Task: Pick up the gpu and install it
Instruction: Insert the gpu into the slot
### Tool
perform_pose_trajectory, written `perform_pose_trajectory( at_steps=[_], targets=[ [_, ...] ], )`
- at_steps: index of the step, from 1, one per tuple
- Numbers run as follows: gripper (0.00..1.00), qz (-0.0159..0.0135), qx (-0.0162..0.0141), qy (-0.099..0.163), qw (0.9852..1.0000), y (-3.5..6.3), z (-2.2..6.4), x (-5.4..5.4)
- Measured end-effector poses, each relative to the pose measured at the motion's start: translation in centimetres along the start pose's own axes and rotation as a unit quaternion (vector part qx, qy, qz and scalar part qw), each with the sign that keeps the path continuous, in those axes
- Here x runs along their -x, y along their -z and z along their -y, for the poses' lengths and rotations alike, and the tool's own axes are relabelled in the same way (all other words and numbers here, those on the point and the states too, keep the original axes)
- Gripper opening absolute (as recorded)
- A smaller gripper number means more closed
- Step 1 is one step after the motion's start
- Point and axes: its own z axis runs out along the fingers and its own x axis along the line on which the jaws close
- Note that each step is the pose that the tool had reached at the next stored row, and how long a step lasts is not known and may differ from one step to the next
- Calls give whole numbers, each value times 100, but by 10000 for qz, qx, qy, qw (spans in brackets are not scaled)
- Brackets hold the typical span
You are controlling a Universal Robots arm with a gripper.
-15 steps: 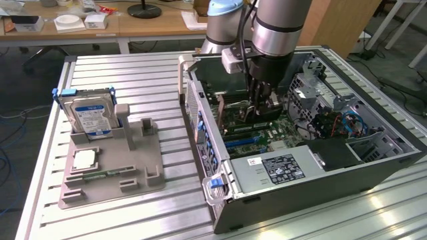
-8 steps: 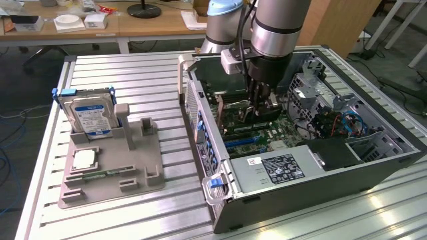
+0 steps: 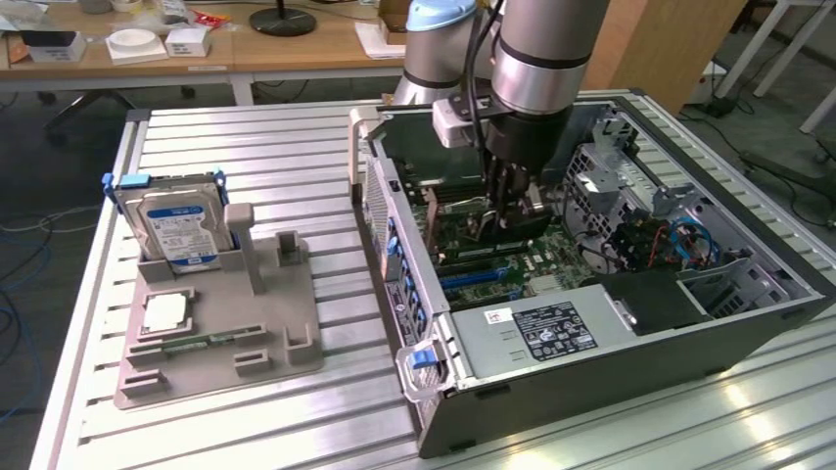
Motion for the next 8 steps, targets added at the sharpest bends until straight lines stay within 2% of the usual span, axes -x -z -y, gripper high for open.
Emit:
perform_pose_trajectory(
  at_steps=[8],
  targets=[
    [26,0,0,-1,10000,-13,-1,-22]
  ],
)
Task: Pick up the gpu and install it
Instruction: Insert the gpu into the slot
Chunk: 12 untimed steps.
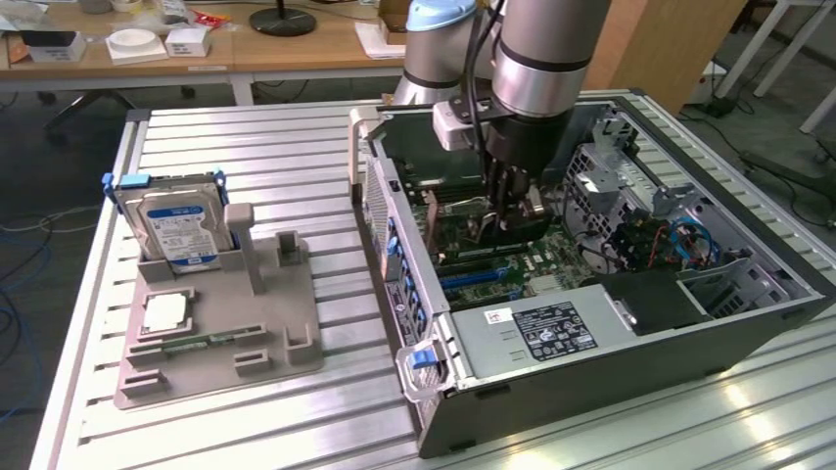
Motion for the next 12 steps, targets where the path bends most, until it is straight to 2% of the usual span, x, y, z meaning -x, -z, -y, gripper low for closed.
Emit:
perform_pose_trajectory(
  at_steps=[12],
  targets=[
    [26,1,0,0,10000,-18,-11,-23]
  ],
)
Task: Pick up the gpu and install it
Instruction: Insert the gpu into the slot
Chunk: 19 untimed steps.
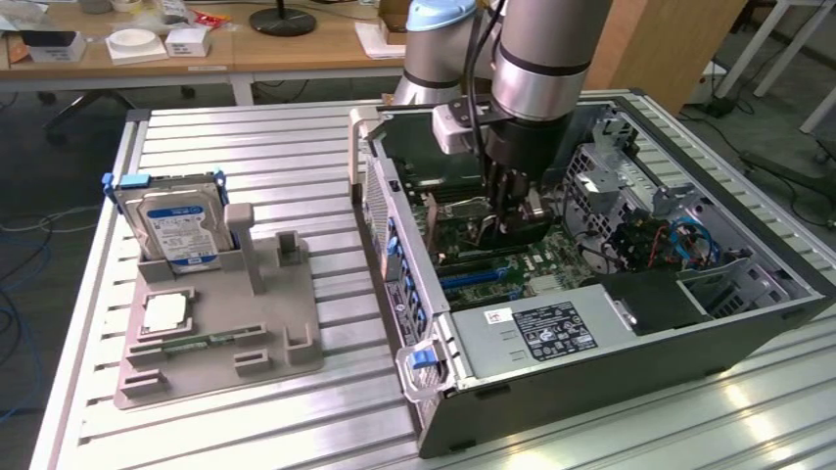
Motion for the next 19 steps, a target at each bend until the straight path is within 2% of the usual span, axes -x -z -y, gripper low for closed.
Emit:
perform_pose_trajectory(
  at_steps=[19],
  targets=[
    [26,-1,0,0,10000,-39,-31,-29]
  ],
)
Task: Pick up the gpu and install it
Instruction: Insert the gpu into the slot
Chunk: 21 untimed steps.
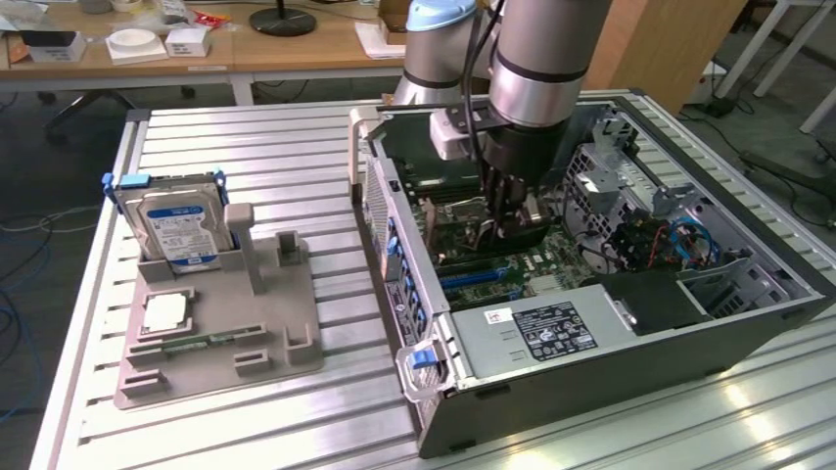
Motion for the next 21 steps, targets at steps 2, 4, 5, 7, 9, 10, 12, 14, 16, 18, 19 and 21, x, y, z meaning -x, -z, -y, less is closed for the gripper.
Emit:
perform_pose_trajectory(
  at_steps=[2,4,5,7,9,10,12,14,16,18,19,21],
  targets=[
    [26,0,0,0,10000,-8,-3,-2],
    [26,0,0,0,10000,-17,-6,-2],
    [26,0,0,0,10000,-22,-9,-2],
    [26,0,0,0,10000,-30,-15,-3],
    [26,0,0,0,10000,-41,-22,-4],
    [26,0,0,1,10000,-46,-24,-4],
    [26,0,0,1,10000,-59,-27,-4],
    [26,0,0,0,10000,-70,-30,-5],
    [26,0,0,0,10000,-79,-33,-6],
    [26,0,0,0,10000,-88,-35,-7],
    [26,0,0,0,10000,-92,-36,-8],
    [26,0,0,0,10000,-101,-38,-9]
  ],
)
